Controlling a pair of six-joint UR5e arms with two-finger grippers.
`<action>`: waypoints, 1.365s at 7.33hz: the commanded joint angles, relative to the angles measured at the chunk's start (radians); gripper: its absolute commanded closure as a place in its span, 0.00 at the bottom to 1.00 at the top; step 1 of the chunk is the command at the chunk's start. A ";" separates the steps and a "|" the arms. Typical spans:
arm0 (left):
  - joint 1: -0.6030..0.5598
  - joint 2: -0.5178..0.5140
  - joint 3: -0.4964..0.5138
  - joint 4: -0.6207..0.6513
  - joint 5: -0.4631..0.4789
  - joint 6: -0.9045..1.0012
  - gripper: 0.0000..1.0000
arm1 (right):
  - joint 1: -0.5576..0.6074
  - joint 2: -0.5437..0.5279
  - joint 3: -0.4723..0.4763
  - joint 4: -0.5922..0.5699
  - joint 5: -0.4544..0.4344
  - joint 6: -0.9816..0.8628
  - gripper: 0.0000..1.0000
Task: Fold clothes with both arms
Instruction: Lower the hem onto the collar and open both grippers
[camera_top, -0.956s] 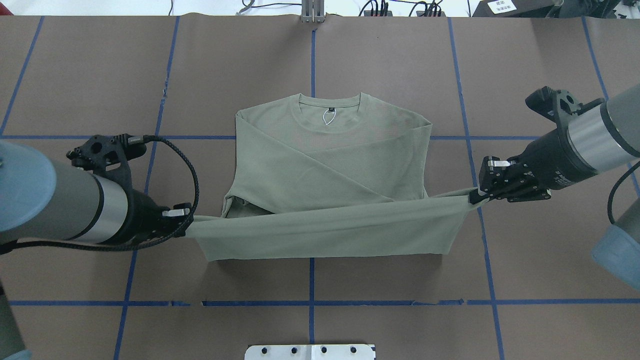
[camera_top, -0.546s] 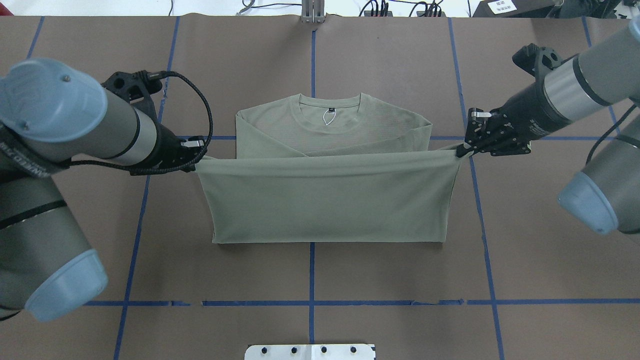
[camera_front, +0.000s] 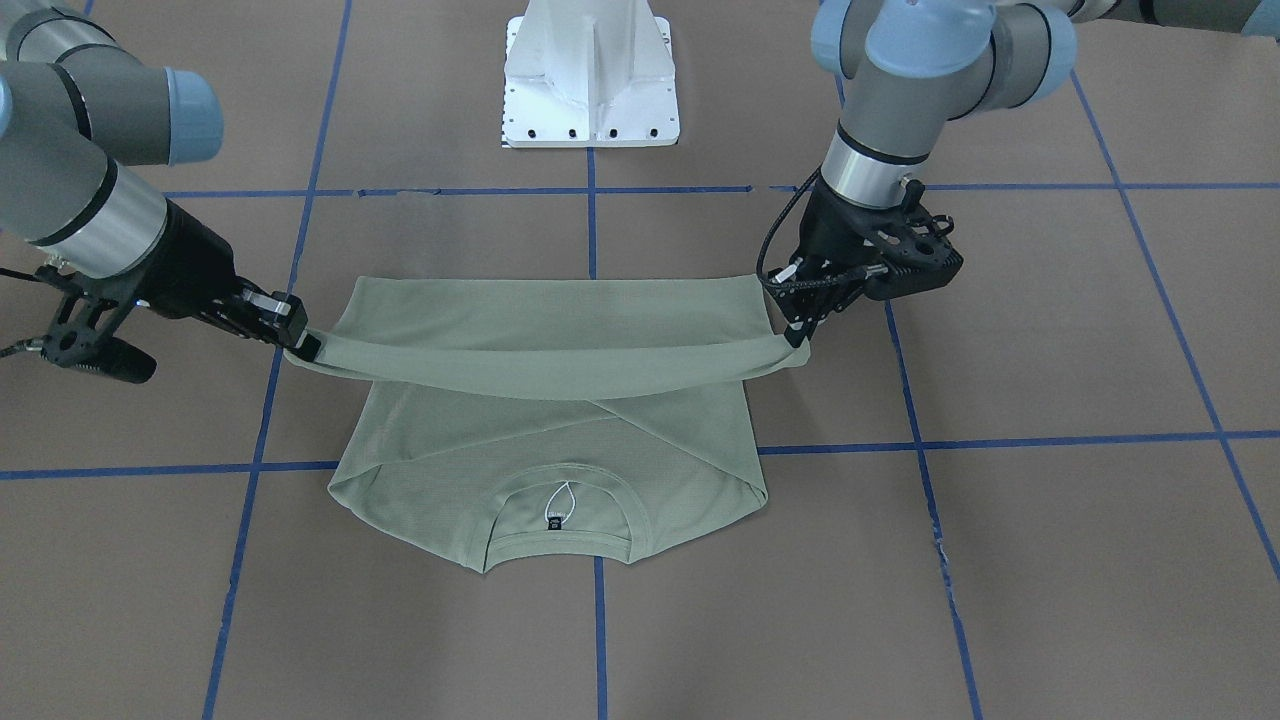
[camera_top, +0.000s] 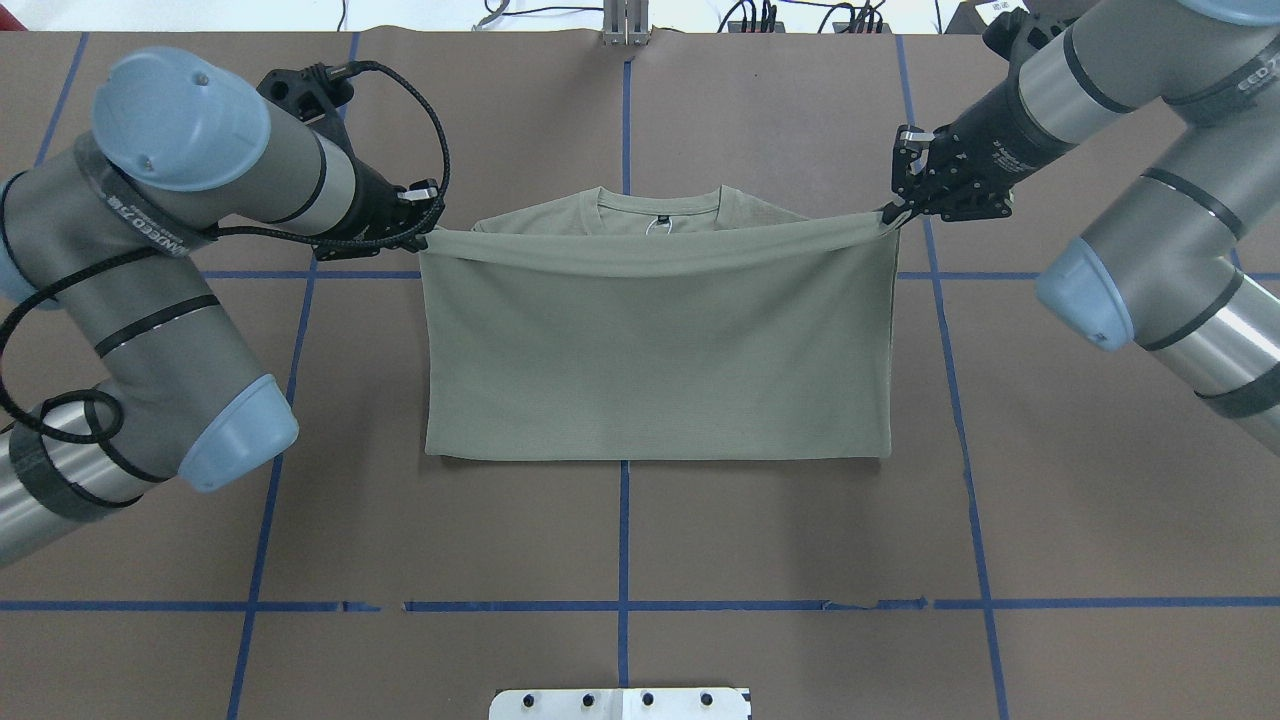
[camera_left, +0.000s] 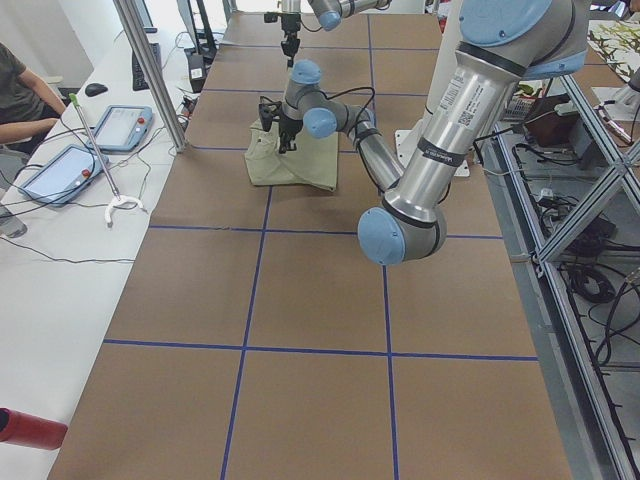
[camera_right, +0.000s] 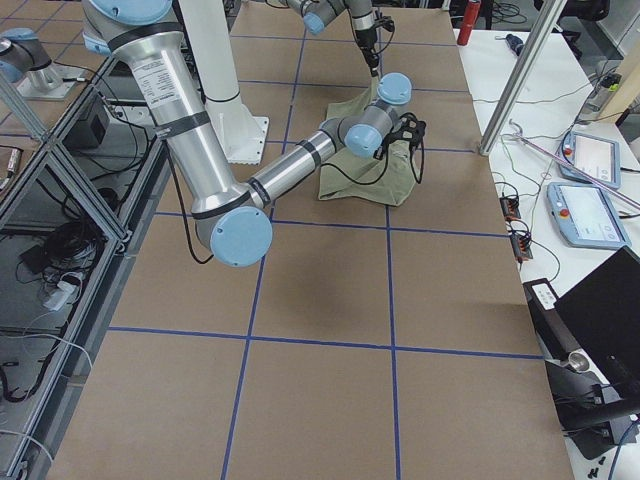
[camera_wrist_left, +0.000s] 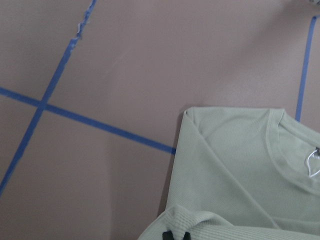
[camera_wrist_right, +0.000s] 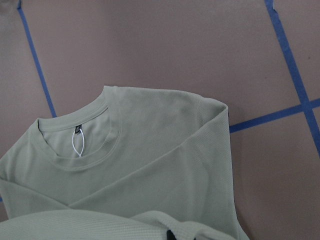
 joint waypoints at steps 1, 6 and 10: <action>-0.015 -0.026 0.157 -0.151 0.004 -0.039 1.00 | 0.002 0.105 -0.176 0.003 -0.010 -0.002 1.00; -0.014 -0.060 0.405 -0.368 0.008 -0.085 1.00 | -0.007 0.153 -0.307 0.005 -0.074 -0.004 1.00; -0.014 -0.098 0.434 -0.368 0.036 -0.114 1.00 | -0.010 0.177 -0.345 0.005 -0.076 -0.004 1.00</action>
